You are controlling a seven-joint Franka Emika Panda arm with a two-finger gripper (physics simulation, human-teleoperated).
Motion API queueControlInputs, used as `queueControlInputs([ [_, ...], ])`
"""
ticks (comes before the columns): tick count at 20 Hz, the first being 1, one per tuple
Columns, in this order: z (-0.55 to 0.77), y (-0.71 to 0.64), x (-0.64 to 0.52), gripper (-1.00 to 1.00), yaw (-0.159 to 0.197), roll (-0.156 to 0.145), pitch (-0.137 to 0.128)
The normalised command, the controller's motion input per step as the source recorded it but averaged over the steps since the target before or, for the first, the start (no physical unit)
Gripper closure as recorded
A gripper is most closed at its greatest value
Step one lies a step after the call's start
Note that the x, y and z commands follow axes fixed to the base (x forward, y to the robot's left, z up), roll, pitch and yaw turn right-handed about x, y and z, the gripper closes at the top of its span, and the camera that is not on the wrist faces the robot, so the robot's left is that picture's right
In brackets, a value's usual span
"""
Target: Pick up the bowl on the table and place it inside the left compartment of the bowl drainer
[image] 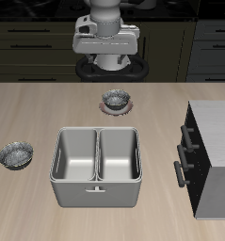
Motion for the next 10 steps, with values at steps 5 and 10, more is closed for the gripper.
queueControlInputs([
  [5,0.06,-0.39,0.24,-1.0,-0.008,-0.024,-0.008],
  [10,0.04,-0.5,0.34,-1.0,-0.011,-0.021,0.006],
])
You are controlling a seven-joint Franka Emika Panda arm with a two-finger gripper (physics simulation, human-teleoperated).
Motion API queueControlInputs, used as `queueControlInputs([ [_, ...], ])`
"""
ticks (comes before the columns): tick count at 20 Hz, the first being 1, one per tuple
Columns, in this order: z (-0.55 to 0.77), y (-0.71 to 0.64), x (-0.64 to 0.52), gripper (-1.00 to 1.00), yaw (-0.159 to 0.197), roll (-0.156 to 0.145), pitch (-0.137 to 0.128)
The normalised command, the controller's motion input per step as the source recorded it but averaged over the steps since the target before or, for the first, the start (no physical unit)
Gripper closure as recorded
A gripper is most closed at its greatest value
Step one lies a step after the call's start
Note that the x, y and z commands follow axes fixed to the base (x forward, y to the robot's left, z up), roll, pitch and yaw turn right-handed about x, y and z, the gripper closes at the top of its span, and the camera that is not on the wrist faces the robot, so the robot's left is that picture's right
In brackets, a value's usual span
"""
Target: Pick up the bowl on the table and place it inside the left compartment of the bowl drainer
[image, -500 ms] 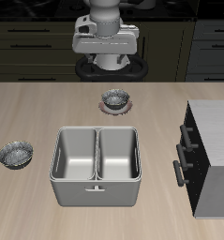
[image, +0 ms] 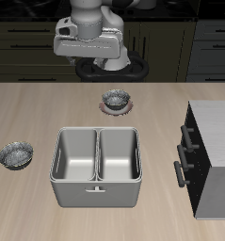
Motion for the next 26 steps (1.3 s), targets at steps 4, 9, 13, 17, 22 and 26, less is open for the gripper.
queueControlInputs([
  [4,0.07,-0.46,0.27,-1.0,0.003,-0.048,-0.03],
  [9,0.06,-0.43,0.19,-1.0,-0.009,-0.026,-0.007],
  [13,0.06,-0.41,0.14,-1.0,0.004,0.006,-0.011],
  [17,-0.04,-0.45,0.15,-1.0,0.027,-0.014,0.017],
  [22,-0.01,-0.29,0.11,-1.0,0.015,0.006,0.006],
  [26,0.01,-0.28,0.1,-1.0,0.032,0.02,0.001],
])
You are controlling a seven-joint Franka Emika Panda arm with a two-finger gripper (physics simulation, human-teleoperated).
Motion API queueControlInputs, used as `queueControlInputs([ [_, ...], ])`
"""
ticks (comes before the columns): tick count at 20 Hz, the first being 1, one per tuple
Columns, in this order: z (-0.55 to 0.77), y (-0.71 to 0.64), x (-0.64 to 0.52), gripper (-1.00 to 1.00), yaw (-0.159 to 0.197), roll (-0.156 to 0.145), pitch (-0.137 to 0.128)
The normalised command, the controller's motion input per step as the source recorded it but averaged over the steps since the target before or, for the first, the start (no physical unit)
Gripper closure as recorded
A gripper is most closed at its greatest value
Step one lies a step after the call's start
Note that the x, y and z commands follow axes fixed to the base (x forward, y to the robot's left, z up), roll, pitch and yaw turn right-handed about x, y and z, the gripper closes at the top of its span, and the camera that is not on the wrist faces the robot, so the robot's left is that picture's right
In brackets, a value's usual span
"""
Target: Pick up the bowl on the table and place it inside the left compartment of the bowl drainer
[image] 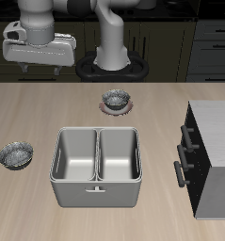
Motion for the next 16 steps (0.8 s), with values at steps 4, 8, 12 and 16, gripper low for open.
queueControlInputs([
  [4,0.08,-0.29,0.05,-1.0,0.014,-0.006,-0.013],
  [8,0.07,-0.39,0.09,-1.0,0.015,-0.019,-0.01],
  [12,0.0,-0.3,0.09,-1.0,0.002,-0.021,-0.004],
  [16,0.02,-0.2,0.1,-1.0,0.038,0.013,-0.007],
])
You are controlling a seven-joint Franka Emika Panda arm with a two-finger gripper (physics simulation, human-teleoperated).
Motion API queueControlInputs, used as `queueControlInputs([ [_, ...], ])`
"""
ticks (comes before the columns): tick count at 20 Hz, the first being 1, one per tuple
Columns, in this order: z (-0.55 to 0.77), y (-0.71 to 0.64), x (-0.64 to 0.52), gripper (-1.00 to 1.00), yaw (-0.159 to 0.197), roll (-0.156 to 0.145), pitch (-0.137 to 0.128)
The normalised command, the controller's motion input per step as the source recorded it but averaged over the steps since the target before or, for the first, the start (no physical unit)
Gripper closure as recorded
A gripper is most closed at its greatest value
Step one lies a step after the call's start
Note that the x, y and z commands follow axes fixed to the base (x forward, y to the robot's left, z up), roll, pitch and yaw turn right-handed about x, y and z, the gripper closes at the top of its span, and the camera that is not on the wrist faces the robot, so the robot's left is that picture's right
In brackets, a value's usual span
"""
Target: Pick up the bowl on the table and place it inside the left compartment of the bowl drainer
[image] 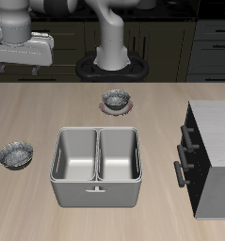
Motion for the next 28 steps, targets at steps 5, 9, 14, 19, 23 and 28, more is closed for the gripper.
queueControlInputs([
  [5,0.04,-0.13,0.11,-1.0,0.013,0.005,-0.015],
  [9,0.08,-0.18,0.1,-1.0,0.001,-0.047,-0.019],
  [14,0.09,-0.25,0.07,-1.0,-0.023,-0.031,-0.024],
  [19,0.12,-0.23,0.12,-1.0,0.004,-0.003,-0.022],
  [23,0.1,-0.05,0.18,-1.0,-0.002,-0.01,-0.016],
  [28,0.07,0.06,0.16,-1.0,0.001,0.014,-0.012],
])
